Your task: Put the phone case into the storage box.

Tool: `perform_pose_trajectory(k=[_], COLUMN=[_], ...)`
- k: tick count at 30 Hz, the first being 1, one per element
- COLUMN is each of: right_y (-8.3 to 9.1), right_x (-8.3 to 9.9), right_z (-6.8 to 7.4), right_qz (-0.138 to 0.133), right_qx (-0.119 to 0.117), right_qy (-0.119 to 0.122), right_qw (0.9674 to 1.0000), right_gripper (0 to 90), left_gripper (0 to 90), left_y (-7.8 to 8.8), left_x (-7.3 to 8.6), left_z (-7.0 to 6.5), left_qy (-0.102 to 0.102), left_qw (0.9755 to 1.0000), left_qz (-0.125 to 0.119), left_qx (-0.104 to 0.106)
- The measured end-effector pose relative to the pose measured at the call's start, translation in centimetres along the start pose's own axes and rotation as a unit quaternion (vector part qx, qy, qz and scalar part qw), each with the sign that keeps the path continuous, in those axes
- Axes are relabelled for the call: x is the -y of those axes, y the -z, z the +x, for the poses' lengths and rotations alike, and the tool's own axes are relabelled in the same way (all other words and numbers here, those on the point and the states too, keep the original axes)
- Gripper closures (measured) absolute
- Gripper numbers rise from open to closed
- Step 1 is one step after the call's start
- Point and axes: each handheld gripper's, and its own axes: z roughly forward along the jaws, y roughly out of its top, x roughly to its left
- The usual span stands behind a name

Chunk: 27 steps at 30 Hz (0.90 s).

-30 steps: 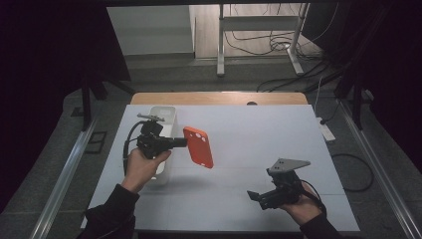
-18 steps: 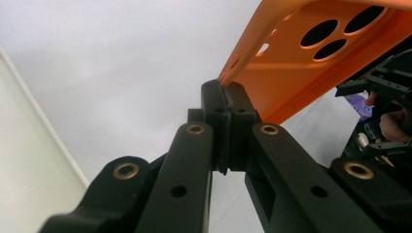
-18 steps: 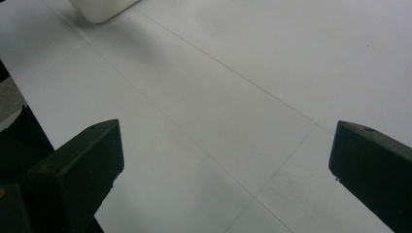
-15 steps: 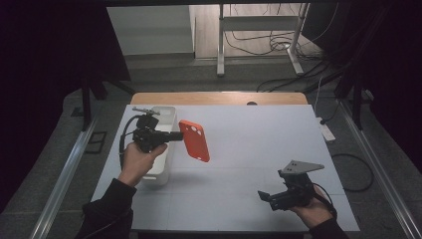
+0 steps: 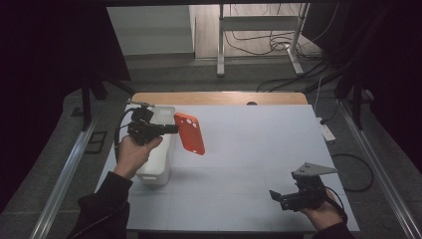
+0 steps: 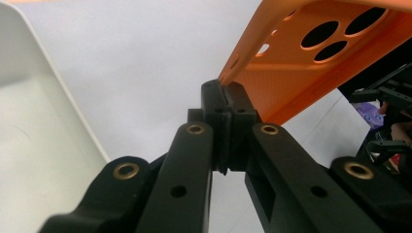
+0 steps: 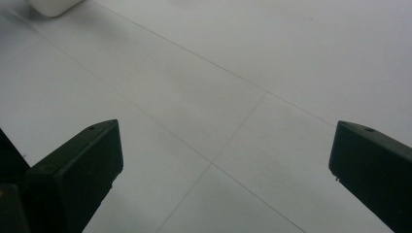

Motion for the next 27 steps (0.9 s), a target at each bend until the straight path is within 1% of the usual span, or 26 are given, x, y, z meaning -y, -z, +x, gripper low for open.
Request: perform_pose_trajectory(k=[4, 7, 11, 19, 21, 24, 27], right_y=[0.5, 0.9, 1.6, 2.4, 2.4, 2.8, 3.1], right_x=[0.5, 0.9, 1.2, 1.9, 2.0, 2.1, 2.2], right_z=[-0.6, -0.9, -1.1, -1.5, -1.5, -1.6, -1.6], right_qz=[0.009, 0.009, 0.011, 0.017, 0.017, 0.017, 0.019], right_qx=[0.018, 0.027, 0.041, 0.057, 0.057, 0.065, 0.070], right_qy=[-0.006, -0.013, -0.016, -0.027, -0.028, -0.032, -0.036], right_qw=[0.9998, 0.9995, 0.9990, 0.9979, 0.9979, 0.9972, 0.9967], right_gripper=[0.0, 0.0, 0.0, 0.0, 0.0, 0.0, 0.0], left_gripper=[89.1, 89.1, 89.1, 89.1, 89.1, 89.1, 89.1], left_y=[0.4, 0.7, 1.1, 1.8, 1.9, 2.3, 2.7], left_x=[-0.3, -0.6, -0.9, -1.5, -1.6, -1.9, -2.2], left_z=[0.5, 0.8, 1.1, 1.4, 1.5, 1.8, 2.2], left_qy=[0.004, 0.008, 0.008, 0.009, 0.010, 0.011, 0.017], left_qw=[1.0000, 0.9999, 0.9999, 0.9996, 0.9996, 0.9994, 0.9991], left_qz=[-0.003, -0.005, -0.007, -0.011, -0.012, -0.013, -0.016], left_qx=[-0.004, -0.007, -0.012, -0.023, -0.024, -0.030, -0.036])
